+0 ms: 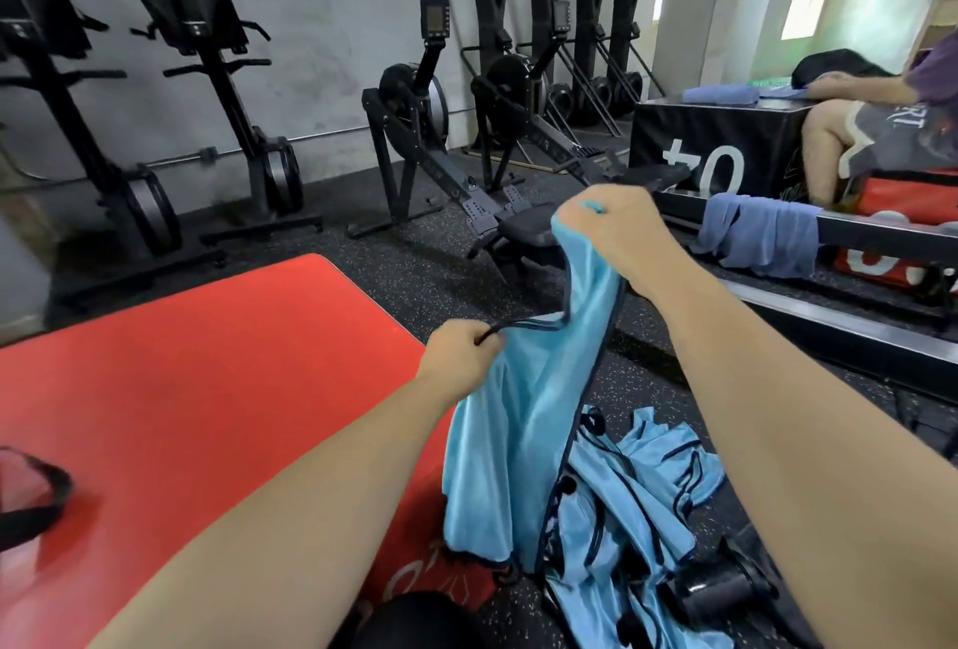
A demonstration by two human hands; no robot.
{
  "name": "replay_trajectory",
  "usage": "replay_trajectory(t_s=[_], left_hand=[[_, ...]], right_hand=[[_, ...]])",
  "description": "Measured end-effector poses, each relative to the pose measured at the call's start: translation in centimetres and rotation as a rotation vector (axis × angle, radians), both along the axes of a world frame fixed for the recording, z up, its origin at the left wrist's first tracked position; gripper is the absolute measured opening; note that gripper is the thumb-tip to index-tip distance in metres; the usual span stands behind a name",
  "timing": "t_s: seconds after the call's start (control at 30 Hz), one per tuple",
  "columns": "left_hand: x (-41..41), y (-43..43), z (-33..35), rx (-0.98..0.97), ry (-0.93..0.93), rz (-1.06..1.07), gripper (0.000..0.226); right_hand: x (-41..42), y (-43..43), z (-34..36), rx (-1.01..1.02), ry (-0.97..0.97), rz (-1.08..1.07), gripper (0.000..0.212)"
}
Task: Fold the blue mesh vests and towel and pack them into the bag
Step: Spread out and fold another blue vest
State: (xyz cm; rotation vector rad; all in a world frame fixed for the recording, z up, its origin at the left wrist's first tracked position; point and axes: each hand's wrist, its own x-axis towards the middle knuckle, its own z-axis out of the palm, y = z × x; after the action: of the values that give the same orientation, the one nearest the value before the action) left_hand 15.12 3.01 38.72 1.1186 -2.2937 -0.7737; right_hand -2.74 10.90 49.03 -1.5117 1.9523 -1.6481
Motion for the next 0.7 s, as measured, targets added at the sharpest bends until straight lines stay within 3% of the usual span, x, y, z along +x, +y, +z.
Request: replay_trajectory(t_s=[0.1,0.2,0.3,0.43,0.63,0.7], left_hand=[[-0.3,-1.0,3.1,-0.001,0.070,-0.093,0.049],[0.0,-1.6,5.2,0.028,0.037,-0.193,0.046],[0.7,-1.8,5.9,0.058,0.009,-0.211,0.042],[2.9,-2.5,5.7,0.133,-0.045,-0.251,0.021],[5.6,-4.1,5.4,-0.005,-0.318,-0.175,0.018],[6.4,-4.6,5.7,-0.075,-0.392,-0.139,0.018]], right_hand=[[1.3,0.5,-0.7,0.386,0.196,0.180,0.023],[3.1,-0.2,-2.0,0.584,0.319,0.279,0.025],[4.2,-1.2,-3.0,0.647,0.324,0.309,0.015],[4.0,-2.1,-2.9,0.662,0.486,0.199,0.024],[2.2,-2.2,-3.1,0.751,0.577,0.014,0.013],[2.0,-2.0,-3.3,0.783,0.584,-0.030,0.026]])
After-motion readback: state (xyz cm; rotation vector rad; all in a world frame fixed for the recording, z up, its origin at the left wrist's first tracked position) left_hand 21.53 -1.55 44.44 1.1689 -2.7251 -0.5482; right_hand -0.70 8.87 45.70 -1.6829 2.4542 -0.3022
